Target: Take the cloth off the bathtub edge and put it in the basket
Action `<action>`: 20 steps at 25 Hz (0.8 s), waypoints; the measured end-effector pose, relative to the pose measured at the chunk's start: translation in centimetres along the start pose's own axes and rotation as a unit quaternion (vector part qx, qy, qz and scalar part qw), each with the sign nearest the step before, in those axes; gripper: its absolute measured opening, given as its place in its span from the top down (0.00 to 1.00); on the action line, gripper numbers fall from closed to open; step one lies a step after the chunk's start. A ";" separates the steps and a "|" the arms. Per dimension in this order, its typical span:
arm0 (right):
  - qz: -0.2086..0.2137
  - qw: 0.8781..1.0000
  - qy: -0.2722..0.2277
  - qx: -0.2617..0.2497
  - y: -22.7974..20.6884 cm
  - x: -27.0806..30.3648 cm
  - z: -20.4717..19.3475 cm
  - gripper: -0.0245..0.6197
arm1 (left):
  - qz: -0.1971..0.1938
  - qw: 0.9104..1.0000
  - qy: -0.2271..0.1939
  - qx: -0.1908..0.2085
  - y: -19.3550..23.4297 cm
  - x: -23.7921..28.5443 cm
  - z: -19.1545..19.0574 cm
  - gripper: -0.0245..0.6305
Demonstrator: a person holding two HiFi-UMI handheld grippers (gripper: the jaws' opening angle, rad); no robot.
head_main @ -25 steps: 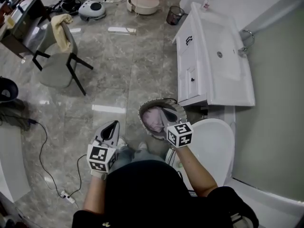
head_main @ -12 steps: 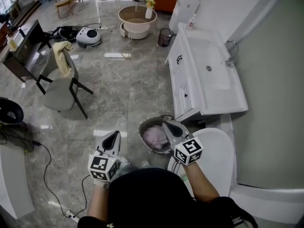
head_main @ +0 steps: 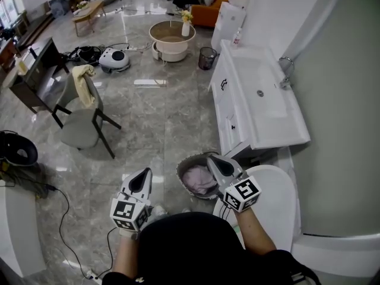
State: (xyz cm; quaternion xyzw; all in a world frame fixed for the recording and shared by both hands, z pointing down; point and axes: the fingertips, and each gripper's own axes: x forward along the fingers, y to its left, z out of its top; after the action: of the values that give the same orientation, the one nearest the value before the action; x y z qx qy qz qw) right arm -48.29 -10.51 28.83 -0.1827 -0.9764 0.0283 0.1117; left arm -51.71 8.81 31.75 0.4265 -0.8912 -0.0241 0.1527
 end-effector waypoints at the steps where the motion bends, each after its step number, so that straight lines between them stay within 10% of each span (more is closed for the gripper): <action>1: 0.000 1.000 -0.002 -0.001 0.1 -0.2 0.2 0.97 | 0.000 1.000 -0.004 0.000 -0.1 -0.2 0.2 0.95; 20: -0.004 1.000 0.000 -0.001 1.2 -1.1 -0.4 0.97 | -0.006 1.000 -0.016 0.013 -1.0 -1.6 0.6 0.95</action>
State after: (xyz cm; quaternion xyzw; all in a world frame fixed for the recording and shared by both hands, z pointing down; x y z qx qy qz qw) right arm -46.79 -9.81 28.89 -0.1785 -0.9773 0.0265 0.1114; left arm -50.25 9.37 30.57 0.4336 -0.8910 -0.0204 0.1327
